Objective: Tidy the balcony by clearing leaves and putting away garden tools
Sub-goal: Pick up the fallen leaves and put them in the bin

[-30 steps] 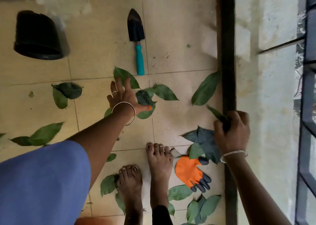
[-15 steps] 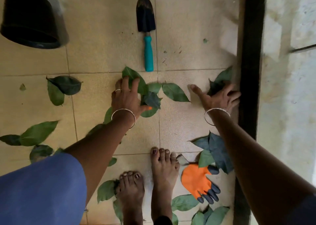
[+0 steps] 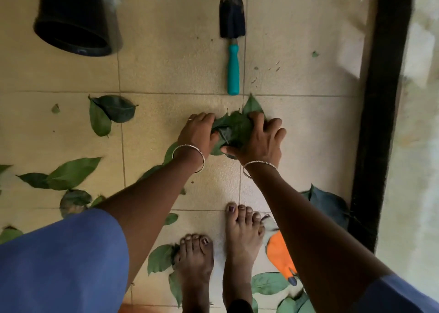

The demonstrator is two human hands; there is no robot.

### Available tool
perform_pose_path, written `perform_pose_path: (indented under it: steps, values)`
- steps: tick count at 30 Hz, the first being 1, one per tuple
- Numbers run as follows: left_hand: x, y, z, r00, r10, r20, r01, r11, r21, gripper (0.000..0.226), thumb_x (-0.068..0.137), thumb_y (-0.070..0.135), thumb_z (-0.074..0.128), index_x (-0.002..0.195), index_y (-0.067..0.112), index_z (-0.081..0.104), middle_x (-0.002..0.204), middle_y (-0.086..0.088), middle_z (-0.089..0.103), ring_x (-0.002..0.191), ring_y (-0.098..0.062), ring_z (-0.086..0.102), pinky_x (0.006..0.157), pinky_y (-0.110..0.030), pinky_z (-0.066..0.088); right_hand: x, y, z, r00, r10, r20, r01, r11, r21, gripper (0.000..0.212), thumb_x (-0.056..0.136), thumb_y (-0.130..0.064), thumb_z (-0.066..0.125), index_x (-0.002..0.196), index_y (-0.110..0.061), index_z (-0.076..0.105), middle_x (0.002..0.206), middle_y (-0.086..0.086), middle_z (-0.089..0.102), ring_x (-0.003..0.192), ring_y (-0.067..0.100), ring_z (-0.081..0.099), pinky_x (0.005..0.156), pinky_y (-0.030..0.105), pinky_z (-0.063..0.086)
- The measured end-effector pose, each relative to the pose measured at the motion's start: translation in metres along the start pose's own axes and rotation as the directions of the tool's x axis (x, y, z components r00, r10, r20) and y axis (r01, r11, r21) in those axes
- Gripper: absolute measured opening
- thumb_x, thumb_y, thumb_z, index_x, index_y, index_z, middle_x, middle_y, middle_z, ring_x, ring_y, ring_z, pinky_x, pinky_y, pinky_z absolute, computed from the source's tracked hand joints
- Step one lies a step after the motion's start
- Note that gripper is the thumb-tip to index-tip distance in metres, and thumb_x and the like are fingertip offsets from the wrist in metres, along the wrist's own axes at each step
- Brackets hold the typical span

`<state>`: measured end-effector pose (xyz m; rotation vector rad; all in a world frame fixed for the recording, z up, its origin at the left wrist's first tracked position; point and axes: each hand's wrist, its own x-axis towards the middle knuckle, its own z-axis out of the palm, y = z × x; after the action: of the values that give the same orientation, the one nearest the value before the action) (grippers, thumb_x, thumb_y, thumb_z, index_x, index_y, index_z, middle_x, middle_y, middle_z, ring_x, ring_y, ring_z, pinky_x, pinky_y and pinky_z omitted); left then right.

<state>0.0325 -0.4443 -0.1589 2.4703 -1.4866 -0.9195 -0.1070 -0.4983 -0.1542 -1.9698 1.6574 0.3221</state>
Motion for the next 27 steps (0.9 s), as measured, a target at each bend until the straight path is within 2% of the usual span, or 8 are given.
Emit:
perform_pose_path:
  steps: [6, 11, 13, 16, 19, 22, 24, 27]
  values:
    - [-0.023, -0.019, -0.003, 0.998, -0.003, -0.067, 0.004, 1.0, 0.012, 0.028, 0.087, 0.021, 0.06, 0.108, 0.003, 0.058, 0.105, -0.017, 0.06, 0.102, -0.034, 0.05, 0.079, -0.039, 0.041, -0.007, 0.005, 0.006, 0.991, -0.095, 0.098, 0.088, 0.993, 0.077, 0.039, 0.086, -0.034, 0.07, 0.119, -0.015, 0.06, 0.124, 0.011, 0.043, 0.111, 0.031, 0.043, 0.088, 0.035, 0.043]
    - [-0.046, -0.016, -0.008, 0.995, -0.094, -0.026, 0.089, 0.983, -0.158, 0.023, 0.091, 0.016, 0.055, 0.111, 0.005, 0.049, 0.084, -0.013, 0.061, 0.074, -0.031, 0.059, 0.059, -0.035, 0.043, -0.023, 0.02, -0.007, 0.993, 0.046, 0.105, -0.079, 0.94, 0.332, 0.033, 0.089, -0.021, 0.066, 0.117, -0.005, 0.062, 0.105, 0.005, 0.059, 0.096, 0.022, 0.057, 0.077, 0.024, 0.039]
    - [-0.053, -0.011, -0.009, 0.989, -0.143, -0.03, 0.134, 0.968, -0.211, 0.023, 0.092, 0.013, 0.051, 0.114, 0.006, 0.049, 0.077, -0.014, 0.062, 0.066, -0.032, 0.059, 0.056, -0.037, 0.045, -0.038, 0.024, -0.017, 0.972, 0.159, 0.173, -0.226, 0.832, 0.506, 0.033, 0.089, -0.015, 0.065, 0.12, -0.006, 0.06, 0.1, 0.001, 0.06, 0.094, 0.018, 0.058, 0.08, 0.025, 0.043]
    - [-0.064, 0.002, -0.019, 0.968, -0.252, -0.013, 0.229, 0.9, -0.372, 0.026, 0.095, 0.006, 0.046, 0.118, 0.005, 0.059, 0.087, -0.015, 0.064, 0.075, -0.026, 0.057, 0.063, -0.03, 0.041, -0.062, 0.031, -0.029, 0.927, 0.265, 0.263, -0.372, 0.595, 0.712, 0.028, 0.088, -0.004, 0.059, 0.115, -0.011, 0.058, 0.101, 0.009, 0.066, 0.097, 0.029, 0.065, 0.083, 0.037, 0.054]
    - [-0.082, 0.024, -0.043, 0.886, -0.446, 0.128, 0.425, 0.669, -0.61, 0.027, 0.099, 0.005, 0.043, 0.113, 0.003, 0.066, 0.097, -0.002, 0.058, 0.09, -0.015, 0.051, 0.071, -0.017, 0.037, -0.089, 0.025, -0.051, 0.903, 0.288, 0.318, -0.408, 0.348, 0.844, 0.037, 0.091, 0.007, 0.046, 0.121, -0.013, 0.052, 0.104, 0.013, 0.062, 0.093, 0.028, 0.064, 0.08, 0.041, 0.056]
    - [-0.106, 0.049, -0.076, 0.76, -0.574, 0.303, 0.55, 0.321, -0.771, 0.031, 0.095, -0.002, 0.041, 0.078, 0.016, 0.059, 0.079, 0.001, 0.057, 0.081, -0.016, 0.053, 0.066, -0.024, 0.043, -0.116, 0.009, -0.086, 0.869, 0.322, 0.376, -0.426, 0.1, 0.899, 0.038, 0.091, 0.011, 0.04, 0.119, -0.01, 0.056, 0.092, 0.012, 0.06, 0.08, 0.025, 0.061, 0.067, 0.036, 0.053]
    - [-0.121, 0.064, -0.107, 0.706, -0.589, 0.393, 0.545, 0.097, -0.833, 0.034, 0.09, -0.011, 0.041, 0.07, 0.014, 0.054, 0.073, -0.001, 0.053, 0.072, -0.015, 0.052, 0.064, -0.023, 0.044, -0.133, -0.005, -0.116, 0.845, 0.34, 0.412, -0.449, 0.033, 0.893, 0.031, 0.091, 0.008, 0.041, 0.111, -0.004, 0.06, 0.085, 0.015, 0.059, 0.072, 0.027, 0.058, 0.056, 0.03, 0.05]
    - [-0.14, 0.087, -0.161, 0.689, -0.546, 0.477, 0.514, -0.095, -0.852, 0.034, 0.085, -0.015, 0.04, 0.071, 0.011, 0.054, 0.074, -0.004, 0.053, 0.078, -0.026, 0.052, 0.067, -0.033, 0.044, -0.157, -0.032, -0.172, 0.835, 0.321, 0.447, -0.448, -0.077, 0.891, 0.025, 0.088, 0.007, 0.036, 0.085, -0.008, 0.057, 0.07, 0.012, 0.054, 0.055, 0.022, 0.053, 0.044, 0.021, 0.042]
